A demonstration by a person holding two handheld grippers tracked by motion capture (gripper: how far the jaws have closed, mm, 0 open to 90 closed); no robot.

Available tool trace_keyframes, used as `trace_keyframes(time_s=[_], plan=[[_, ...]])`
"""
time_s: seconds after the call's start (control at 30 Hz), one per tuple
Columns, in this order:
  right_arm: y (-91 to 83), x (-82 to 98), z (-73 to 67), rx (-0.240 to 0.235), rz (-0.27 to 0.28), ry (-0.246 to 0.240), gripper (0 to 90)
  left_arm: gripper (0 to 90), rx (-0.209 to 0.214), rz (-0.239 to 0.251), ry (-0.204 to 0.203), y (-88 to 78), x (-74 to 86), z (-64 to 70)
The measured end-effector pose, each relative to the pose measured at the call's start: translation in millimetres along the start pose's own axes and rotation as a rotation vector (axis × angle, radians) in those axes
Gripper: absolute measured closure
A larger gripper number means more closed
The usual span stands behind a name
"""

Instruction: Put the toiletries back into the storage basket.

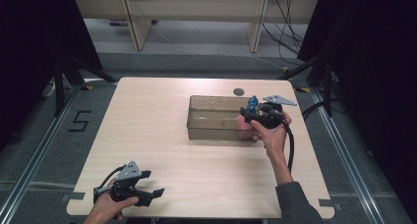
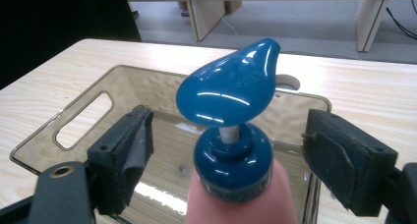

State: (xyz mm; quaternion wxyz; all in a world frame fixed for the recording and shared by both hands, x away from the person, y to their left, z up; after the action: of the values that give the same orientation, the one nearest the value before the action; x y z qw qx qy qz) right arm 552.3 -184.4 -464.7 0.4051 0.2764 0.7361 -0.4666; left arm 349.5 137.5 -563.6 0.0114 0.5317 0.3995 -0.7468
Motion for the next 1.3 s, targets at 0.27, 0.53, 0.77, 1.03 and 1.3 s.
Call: trace_keyframes(time_s=[0.27, 0.53, 0.77, 1.03, 1.3], plan=[[-1.5, 1.6, -3.7, -0.011, 0.003, 0.030, 18.9, 14.9, 0.000, 0.005, -0.002, 0.5, -0.1, 0.3], [-2.8, 0.9, -2.7, -0.003, 0.012, 0.015, 18.8, 14.9, 0.001, 0.009, -0.007, 0.9, -0.4, 0.2], [-5.7, 0.4, -3.4, -0.001, 0.010, 0.008, 18.9, 14.9, 0.002, 0.011, -0.010, 1.5, -0.3, 0.6], [-10.7, 1.3, -7.3, -0.020, 0.020, 0.039, 18.9, 14.9, -0.005, 0.000, -0.003, 1.0, 1.0, -0.8], [-18.0, 3.8, -7.0, -0.020, 0.009, 0.027, 18.9, 14.9, -0.005, 0.004, -0.008, 1.1, 0.4, -0.7]])
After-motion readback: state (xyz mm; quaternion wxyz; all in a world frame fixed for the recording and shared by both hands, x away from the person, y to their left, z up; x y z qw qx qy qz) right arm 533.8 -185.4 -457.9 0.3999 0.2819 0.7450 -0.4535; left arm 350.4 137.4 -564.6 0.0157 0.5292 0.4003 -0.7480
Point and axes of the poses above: each handheld gripper's, and its own axes: y roughly forward along the jaws, x roughly out of its underside, z roughly to its right, the point moved 10 cm from there along y, roughly forward along the jaws, and after that the axes turned 6 degrees about y, right-handed, at the moved point
